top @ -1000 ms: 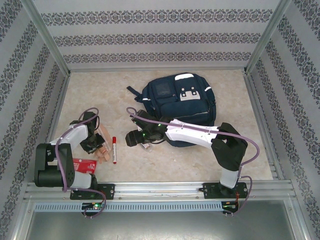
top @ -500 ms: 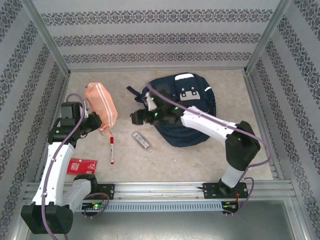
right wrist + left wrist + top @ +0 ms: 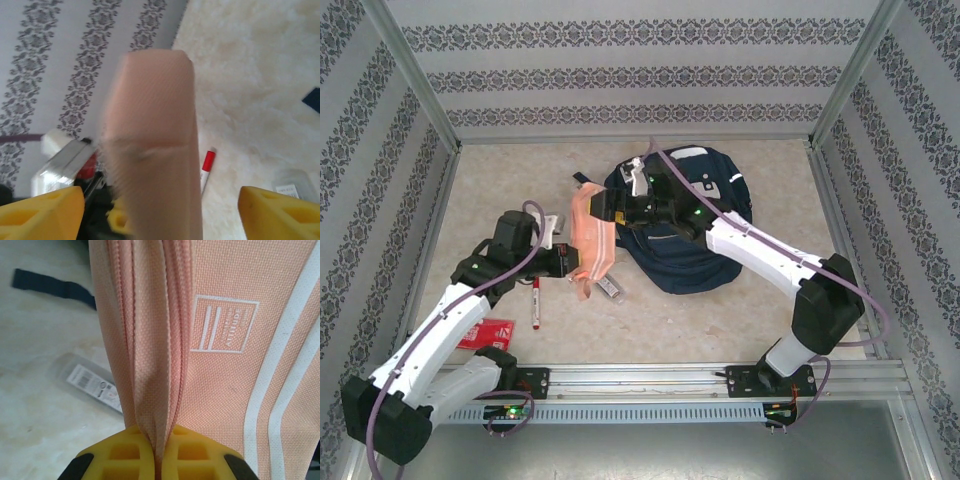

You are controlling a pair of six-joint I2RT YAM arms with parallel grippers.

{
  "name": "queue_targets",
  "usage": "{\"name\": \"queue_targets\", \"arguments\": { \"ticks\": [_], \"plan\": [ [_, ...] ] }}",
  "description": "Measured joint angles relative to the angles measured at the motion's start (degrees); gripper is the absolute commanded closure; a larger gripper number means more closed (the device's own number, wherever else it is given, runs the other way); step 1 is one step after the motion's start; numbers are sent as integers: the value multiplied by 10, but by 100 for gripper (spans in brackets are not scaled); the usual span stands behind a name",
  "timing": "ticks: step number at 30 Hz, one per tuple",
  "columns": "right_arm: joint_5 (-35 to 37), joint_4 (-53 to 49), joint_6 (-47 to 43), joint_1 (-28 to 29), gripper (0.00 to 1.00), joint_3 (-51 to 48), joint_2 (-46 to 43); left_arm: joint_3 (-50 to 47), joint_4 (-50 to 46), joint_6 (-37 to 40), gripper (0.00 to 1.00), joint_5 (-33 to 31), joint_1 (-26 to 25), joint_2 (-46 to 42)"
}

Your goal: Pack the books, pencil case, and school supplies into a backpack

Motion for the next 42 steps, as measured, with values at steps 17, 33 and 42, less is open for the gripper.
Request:
{"name": "queue_targets", "arguments": {
  "ticks": [17,33,42],
  "plan": [
    [-5,-76,21,-247,100,-157,-180,22,122,104,34,2,-92,87],
    [240,-211,22,-474,100,-299,-488,330,78,485,13,-154,-234,471],
    [254,-209,21,-474,100,-308,-482,443,33,555,20,-248,-240,598]
  ]
}}
